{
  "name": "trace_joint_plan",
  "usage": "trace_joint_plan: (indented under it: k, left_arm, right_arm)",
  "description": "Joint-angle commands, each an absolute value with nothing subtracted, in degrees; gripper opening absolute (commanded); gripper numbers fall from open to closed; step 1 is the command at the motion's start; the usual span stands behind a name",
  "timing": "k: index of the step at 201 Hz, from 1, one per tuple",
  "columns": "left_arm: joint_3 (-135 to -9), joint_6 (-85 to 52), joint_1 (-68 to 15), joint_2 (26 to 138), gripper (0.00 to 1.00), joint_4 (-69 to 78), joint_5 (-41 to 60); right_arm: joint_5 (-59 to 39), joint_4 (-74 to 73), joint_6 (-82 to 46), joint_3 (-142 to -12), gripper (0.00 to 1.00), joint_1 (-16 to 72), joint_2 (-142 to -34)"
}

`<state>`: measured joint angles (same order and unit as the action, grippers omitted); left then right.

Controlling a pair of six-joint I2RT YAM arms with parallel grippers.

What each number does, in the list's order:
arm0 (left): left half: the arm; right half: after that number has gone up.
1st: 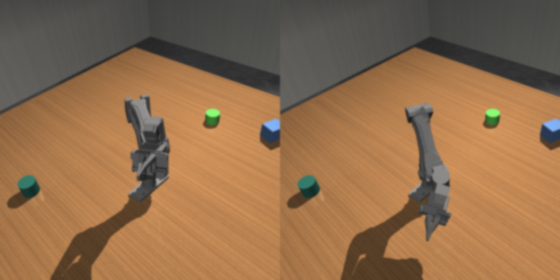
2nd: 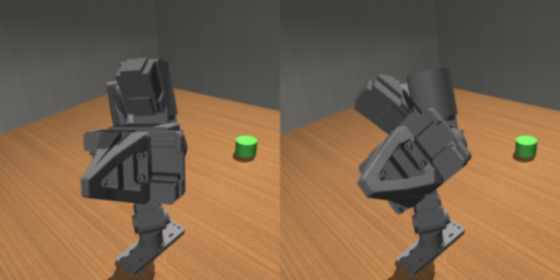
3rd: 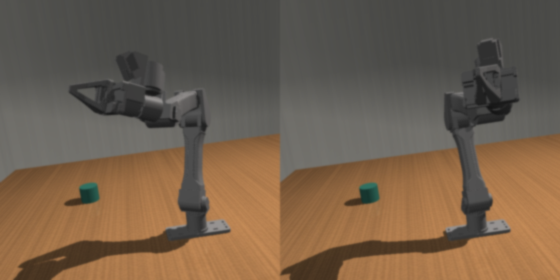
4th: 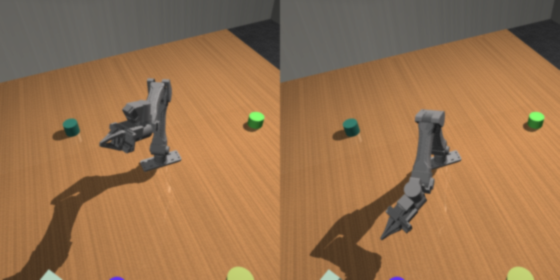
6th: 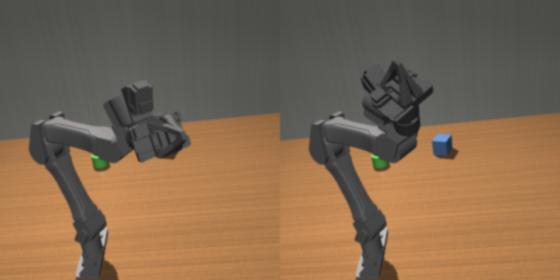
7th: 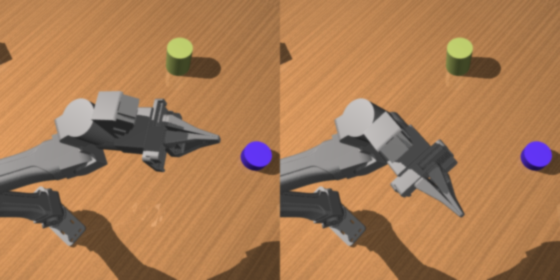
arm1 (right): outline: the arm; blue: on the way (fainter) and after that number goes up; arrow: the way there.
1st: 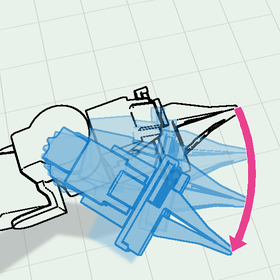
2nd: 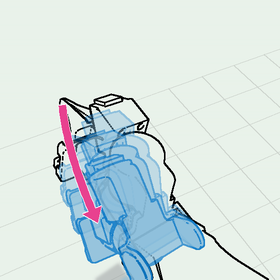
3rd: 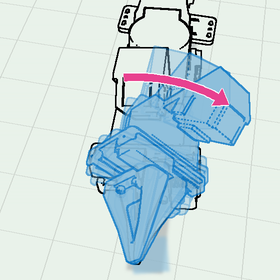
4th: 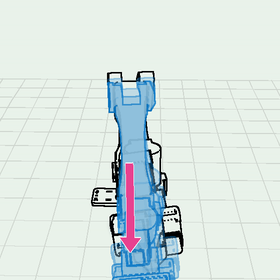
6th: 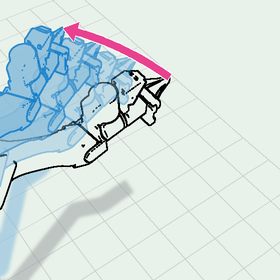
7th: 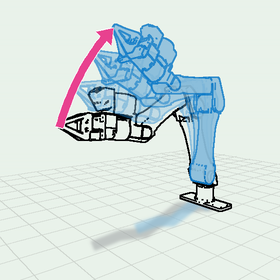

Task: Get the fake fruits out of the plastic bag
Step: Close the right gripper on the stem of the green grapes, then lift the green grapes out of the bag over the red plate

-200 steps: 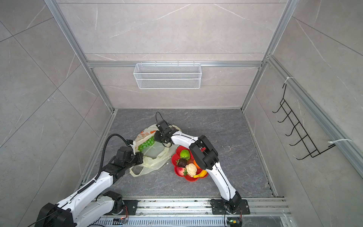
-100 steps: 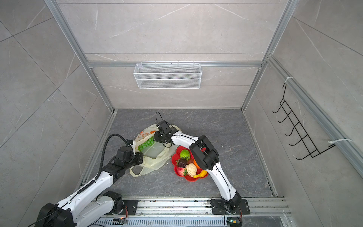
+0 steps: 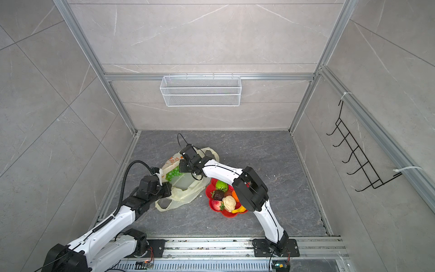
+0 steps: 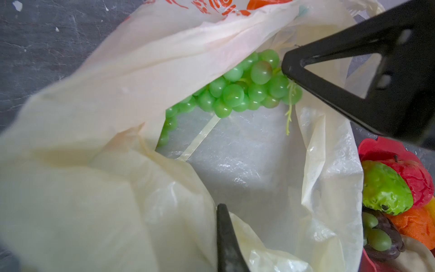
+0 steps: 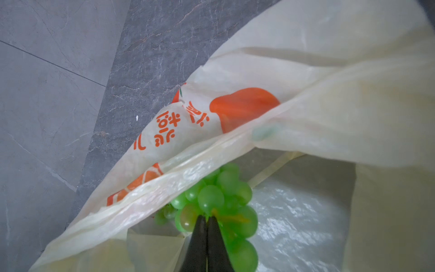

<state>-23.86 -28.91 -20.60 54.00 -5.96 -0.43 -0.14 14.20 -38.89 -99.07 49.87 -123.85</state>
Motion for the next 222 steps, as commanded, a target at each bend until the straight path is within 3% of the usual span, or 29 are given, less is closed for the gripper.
trace_joint_plan:
  k: [1, 222]
  left_arm:
    - [-23.7, -28.7, -20.7, 53.1, 0.0, -5.2, -1.8]
    - [-24.5, -28.3, -20.8, 55.1, 0.0, -5.0, -2.8]
  right_arm:
    - [3.1, 16.5, -35.4, -96.5, 0.0, 50.4, -118.6]
    - [10.4, 30.2, -24.5, -83.7, 0.0, 56.6, -87.3]
